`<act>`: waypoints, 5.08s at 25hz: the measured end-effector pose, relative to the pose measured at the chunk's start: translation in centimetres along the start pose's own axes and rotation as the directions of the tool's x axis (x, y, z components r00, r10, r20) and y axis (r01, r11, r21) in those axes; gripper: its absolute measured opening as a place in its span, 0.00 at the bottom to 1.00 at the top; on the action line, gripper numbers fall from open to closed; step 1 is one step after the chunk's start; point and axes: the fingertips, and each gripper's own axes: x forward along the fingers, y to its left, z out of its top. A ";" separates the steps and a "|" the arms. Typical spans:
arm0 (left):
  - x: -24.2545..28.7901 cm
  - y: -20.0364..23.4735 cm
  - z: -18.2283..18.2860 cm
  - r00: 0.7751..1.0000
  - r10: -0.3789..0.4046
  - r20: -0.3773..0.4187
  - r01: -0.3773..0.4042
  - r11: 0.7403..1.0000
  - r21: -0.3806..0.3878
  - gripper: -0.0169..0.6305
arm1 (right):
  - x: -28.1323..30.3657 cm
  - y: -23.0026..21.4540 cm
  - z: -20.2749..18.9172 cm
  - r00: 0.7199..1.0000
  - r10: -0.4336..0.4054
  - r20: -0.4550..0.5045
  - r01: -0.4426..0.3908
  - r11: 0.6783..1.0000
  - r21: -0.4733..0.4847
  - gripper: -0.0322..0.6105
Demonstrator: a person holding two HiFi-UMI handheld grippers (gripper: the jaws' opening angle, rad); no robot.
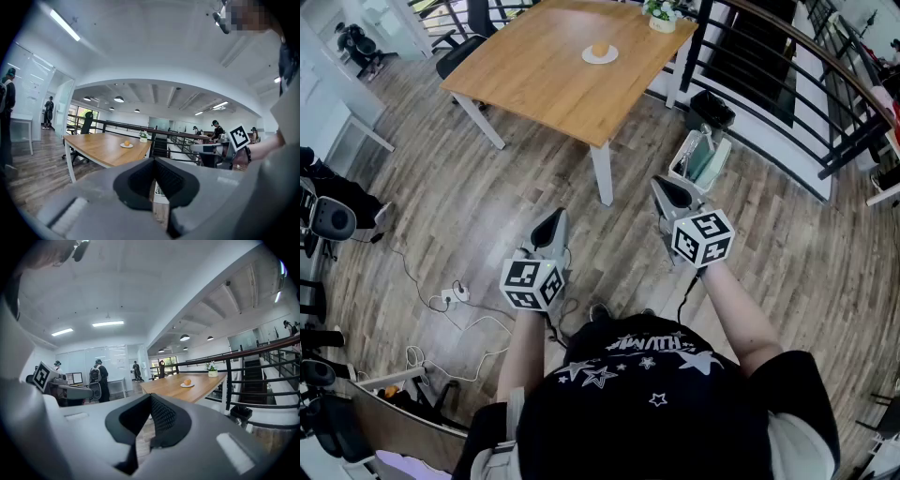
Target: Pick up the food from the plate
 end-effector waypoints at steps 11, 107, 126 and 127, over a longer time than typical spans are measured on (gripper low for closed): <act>-1.6 0.1 -1.5 1.000 -0.012 -0.008 0.011 0.999 -0.045 0.03 | -1.0 1.9 -1.5 1.000 0.000 -0.023 0.000 1.000 0.011 0.05; 34.1 28.1 3.4 0.983 0.020 -0.181 -0.054 0.982 -0.184 0.03 | 38.0 -24.5 1.3 0.982 -0.128 -0.140 0.156 0.964 0.214 0.05; 45.9 40.2 6.8 0.959 -0.189 -0.209 0.157 0.974 -0.162 0.03 | 49.5 -27.1 4.2 0.925 -0.331 -0.188 0.363 0.917 0.169 0.05; 46.4 40.7 7.0 0.957 -0.200 -0.211 0.168 0.973 -0.162 0.03 | 50.3 -27.1 4.5 0.922 -0.335 -0.192 0.367 0.916 0.161 0.06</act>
